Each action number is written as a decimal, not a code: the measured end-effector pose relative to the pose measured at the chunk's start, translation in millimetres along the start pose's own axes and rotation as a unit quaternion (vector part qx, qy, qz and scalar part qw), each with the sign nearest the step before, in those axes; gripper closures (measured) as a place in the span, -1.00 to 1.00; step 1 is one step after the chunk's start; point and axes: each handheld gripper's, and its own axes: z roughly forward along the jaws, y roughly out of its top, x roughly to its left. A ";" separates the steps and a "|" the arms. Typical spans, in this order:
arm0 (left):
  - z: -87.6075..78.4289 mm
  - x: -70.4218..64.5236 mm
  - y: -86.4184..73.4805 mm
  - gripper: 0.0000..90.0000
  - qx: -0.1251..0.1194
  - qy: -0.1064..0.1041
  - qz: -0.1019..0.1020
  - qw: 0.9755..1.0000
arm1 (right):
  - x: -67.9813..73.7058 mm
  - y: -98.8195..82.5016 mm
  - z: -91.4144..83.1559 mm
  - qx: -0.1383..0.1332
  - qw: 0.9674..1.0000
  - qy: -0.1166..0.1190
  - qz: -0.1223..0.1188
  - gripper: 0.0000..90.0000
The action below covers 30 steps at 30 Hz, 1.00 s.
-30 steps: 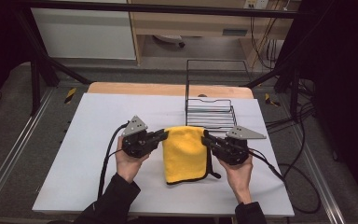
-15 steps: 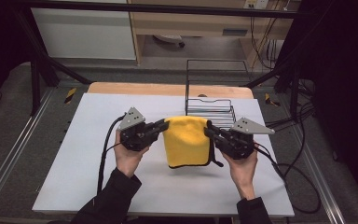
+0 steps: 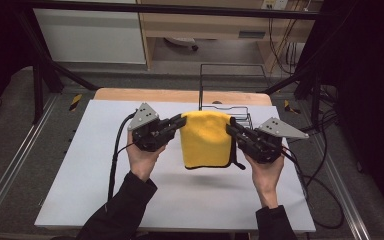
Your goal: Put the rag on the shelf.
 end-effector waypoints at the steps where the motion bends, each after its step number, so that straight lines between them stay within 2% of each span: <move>1: 1.0 -0.2 1.8 0.85 -0.003 0.000 0.000 1.000 | -0.5 1.8 -0.7 -0.003 1.000 -0.001 -0.001 0.76; 14: 11.9 -4.2 30.0 0.85 -0.037 -0.001 0.005 0.999 | -8.0 27.3 -9.5 -0.037 0.999 -0.019 -0.006 0.76; 30: 21.5 -7.2 70.3 0.85 -0.074 0.000 0.016 0.997 | -14.8 62.0 -16.7 -0.078 0.996 -0.037 -0.017 0.76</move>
